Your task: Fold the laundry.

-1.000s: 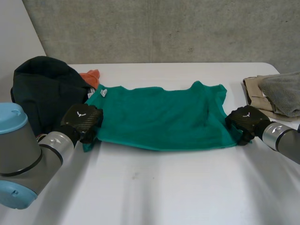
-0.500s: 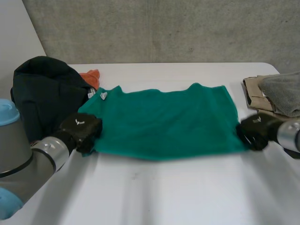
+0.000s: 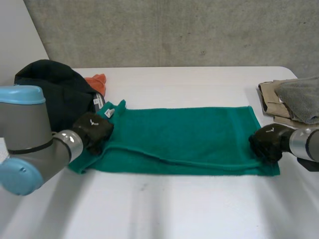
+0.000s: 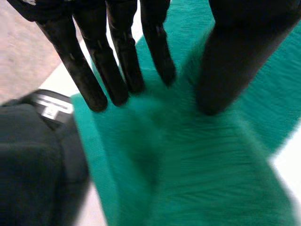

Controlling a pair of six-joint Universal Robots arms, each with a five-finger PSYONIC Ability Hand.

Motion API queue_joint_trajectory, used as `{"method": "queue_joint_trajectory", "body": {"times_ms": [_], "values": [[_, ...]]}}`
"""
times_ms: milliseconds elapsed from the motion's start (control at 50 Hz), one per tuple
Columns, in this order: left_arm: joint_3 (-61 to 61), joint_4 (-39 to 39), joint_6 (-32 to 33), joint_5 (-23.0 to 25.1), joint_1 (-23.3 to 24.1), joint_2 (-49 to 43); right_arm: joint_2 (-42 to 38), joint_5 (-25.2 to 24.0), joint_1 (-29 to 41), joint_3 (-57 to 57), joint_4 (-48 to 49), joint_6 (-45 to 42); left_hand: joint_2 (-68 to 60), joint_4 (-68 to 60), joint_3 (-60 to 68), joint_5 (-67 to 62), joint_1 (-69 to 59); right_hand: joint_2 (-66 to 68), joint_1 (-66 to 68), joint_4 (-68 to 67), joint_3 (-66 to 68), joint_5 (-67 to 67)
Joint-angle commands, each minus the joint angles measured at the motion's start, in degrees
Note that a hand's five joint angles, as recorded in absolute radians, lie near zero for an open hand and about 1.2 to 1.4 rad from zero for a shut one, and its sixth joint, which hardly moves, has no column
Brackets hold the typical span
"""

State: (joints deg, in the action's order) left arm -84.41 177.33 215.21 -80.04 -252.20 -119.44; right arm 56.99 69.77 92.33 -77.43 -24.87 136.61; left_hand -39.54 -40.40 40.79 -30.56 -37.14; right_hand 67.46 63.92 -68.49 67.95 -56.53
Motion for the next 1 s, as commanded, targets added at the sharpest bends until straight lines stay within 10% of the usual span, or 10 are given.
{"method": "queue_joint_trajectory", "body": {"times_ms": [20,220,460,840,1000], "values": [[-1.3,2.1,-2.4,-4.9,1.2,2.4,0.1,0.7,2.0,-2.3,5.2,3.4,19.6,20.4,-20.8,20.6,17.2,12.5,16.1,-11.5,12.0,-13.5],[-20.9,10.5,-7.7,-8.5,3.1,15.6,1.2,0.4,1.9,-5.6,8.6,3.8,21.9,22.8,-23.2,22.9,19.5,12.5,16.1,-11.5,12.0,-13.5],[-18.2,16.2,-8.2,-10.1,-1.5,5.4,2.8,-0.3,1.4,-9.2,10.1,3.7,17.7,18.6,-19.0,18.7,15.3,12.5,16.1,-11.5,12.0,-13.5],[-20.6,23.2,-11.5,-7.8,-7.5,8.5,4.7,-0.8,-0.3,-12.0,11.2,3.0,-40.4,-39.6,39.2,-39.4,-42.8,12.5,16.1,-11.5,12.0,-13.5],[-22.6,12.3,-8.8,-3.0,-9.2,24.7,13.9,0.2,-1.5,-11.0,3.4,-2.4,-40.5,-39.6,39.2,-39.4,-42.9,12.5,16.1,-11.5,12.0,-13.5]]}}
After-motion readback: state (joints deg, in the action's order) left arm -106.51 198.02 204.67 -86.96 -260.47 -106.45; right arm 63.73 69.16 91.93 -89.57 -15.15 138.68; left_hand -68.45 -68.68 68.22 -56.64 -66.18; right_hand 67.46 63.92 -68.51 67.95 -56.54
